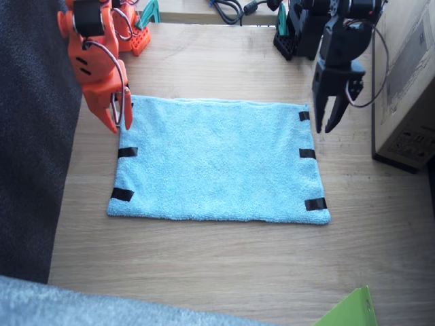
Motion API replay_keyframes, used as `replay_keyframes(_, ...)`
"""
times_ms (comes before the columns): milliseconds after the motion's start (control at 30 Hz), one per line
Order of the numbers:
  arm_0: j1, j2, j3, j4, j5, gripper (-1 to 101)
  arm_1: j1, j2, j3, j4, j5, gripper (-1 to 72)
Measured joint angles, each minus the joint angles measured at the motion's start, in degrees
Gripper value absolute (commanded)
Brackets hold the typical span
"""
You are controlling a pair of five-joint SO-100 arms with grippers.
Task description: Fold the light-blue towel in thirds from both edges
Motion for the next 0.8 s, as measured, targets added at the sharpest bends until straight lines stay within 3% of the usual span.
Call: replay_keyframes(800,-1.41,-5.19,-1.23,4.04,0.44,23,1.49,-4.22,0.0,-0.26,1.05,16.0)
